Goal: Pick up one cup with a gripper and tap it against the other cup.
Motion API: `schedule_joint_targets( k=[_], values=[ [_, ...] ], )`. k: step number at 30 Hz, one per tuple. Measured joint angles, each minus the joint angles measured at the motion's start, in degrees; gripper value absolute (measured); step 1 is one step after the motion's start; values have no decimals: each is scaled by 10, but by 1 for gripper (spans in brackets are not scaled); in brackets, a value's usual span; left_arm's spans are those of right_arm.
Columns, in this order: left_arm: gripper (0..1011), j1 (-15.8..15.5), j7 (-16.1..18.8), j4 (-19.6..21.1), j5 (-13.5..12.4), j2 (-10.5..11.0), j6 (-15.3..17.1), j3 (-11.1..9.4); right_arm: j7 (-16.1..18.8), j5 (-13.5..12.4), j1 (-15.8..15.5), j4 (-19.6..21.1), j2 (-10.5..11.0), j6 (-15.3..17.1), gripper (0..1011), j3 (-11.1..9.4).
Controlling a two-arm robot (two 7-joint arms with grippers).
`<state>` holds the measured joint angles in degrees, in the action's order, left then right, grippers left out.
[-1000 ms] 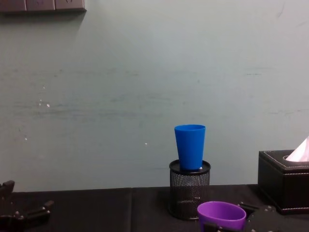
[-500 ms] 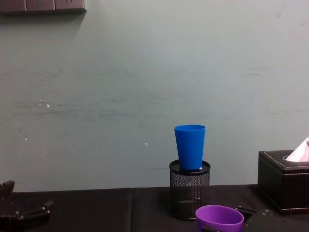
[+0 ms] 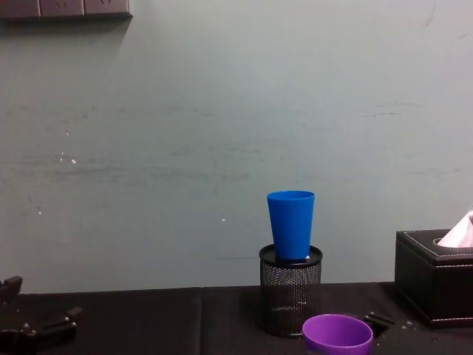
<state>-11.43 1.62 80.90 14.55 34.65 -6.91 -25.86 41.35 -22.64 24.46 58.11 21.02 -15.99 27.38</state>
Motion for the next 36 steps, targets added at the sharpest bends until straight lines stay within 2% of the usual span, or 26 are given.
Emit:
schedule_joint_targets(
  k=[2,7,13,22,24,27,29,30,31,32,33,36],
  values=[
    [1000,0,0,0,0,0,0,0,0,0,0,0,0,0,1003,0],
    [1000,0,0,0,0,0,0,0,0,0,0,0,0,1,1002,0],
    [1000,0,0,0,0,0,0,0,-7,0,-8,21,2,-6,1003,-7],
    [1000,0,0,0,0,0,0,0,-39,-3,-28,63,3,-14,1003,-31],
    [1000,0,0,0,0,0,0,0,-63,-2,-36,75,1,-11,1003,-41],
    [1000,0,0,0,0,0,0,0,-115,11,-49,93,-5,1,1003,-57],
    [1000,0,0,0,0,0,0,0,-163,25,-60,104,-12,10,1003,-71],
    [1000,0,0,0,0,0,0,0,-201,37,-67,109,-20,15,1003,-81],
    [1000,0,0,0,0,0,0,0,-220,44,-70,111,-24,18,1003,-86],
    [1000,0,0,0,0,0,0,0,-220,44,-70,111,-24,18,1003,-86],
    [1000,0,0,0,0,0,0,0,-257,59,-76,114,-31,23,1003,-94],
    [1000,0,0,0,0,0,0,0,-311,84,-84,118,-44,31,1003,-104]
  ],
)
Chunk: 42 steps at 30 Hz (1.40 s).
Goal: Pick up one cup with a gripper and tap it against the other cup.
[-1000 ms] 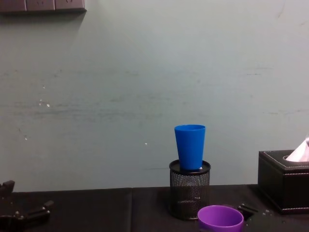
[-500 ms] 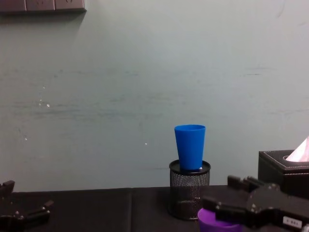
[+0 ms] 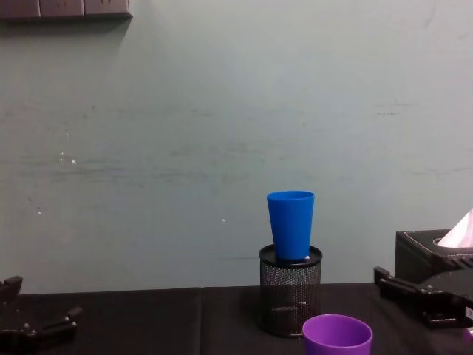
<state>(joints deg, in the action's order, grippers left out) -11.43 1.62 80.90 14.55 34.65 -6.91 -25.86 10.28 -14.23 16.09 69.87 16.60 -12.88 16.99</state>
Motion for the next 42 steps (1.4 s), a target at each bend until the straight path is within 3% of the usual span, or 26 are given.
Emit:
schedule_joint_targets(
  k=[1,6,13,42],
  values=[
    [1000,0,0,0,0,0,0,0,-21,11,-2,0,-6,4,1003,-3],
    [1000,0,0,0,0,0,0,0,-46,32,-3,-7,-17,12,1003,-7],
    [1000,0,0,0,0,0,0,0,-43,41,0,-19,-26,19,1003,-11],
    [1000,0,0,0,0,0,0,0,-46,43,-1,-18,-26,19,1003,-10]
  ],
)
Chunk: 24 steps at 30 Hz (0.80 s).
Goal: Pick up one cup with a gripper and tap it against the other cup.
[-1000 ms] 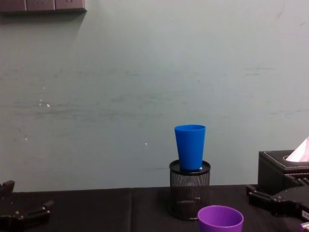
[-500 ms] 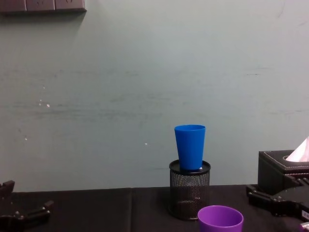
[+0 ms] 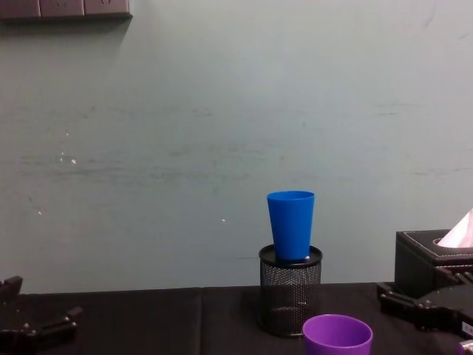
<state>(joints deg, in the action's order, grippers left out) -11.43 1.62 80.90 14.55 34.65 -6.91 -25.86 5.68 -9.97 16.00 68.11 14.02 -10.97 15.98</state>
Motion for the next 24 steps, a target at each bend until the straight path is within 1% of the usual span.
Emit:
schedule_joint_targets(
  k=[24],
  values=[
    [1000,0,0,0,0,0,0,0,-1,0,0,0,0,0,1003,0]
  ],
)
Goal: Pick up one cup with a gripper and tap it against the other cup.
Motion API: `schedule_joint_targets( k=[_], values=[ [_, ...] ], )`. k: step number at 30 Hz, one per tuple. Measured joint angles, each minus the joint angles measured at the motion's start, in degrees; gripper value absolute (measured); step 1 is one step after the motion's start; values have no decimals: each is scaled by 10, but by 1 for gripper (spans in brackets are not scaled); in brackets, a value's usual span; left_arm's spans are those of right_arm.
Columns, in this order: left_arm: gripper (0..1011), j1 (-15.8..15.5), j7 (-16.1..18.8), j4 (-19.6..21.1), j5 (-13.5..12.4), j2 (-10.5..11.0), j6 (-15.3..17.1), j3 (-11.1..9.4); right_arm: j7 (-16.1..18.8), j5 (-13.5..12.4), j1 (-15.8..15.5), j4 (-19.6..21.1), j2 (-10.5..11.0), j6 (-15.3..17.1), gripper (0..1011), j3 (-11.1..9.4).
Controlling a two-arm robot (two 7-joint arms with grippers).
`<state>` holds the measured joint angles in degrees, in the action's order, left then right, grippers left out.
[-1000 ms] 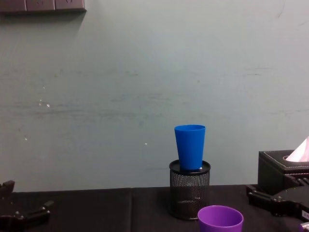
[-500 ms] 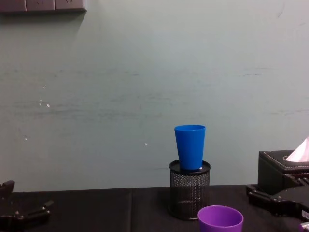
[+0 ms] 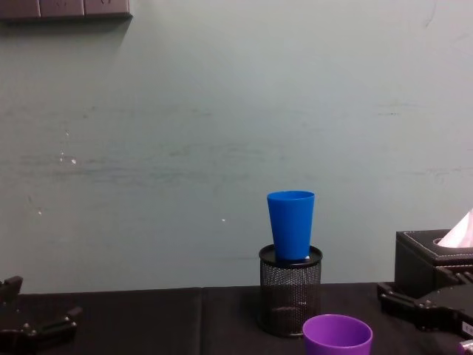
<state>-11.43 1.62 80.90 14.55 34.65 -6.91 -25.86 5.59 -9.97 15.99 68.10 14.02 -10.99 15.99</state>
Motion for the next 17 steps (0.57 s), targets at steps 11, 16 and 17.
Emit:
schedule_joint_targets(
  k=[11,16,17],
  values=[
    [1000,0,0,0,0,0,0,0,0,0,0,0,0,0,1003,0],
    [1000,0,0,0,0,0,0,0,0,0,0,0,0,0,1003,0],
    [1000,0,0,0,0,0,0,0,0,0,0,0,0,0,1003,0]
  ],
)
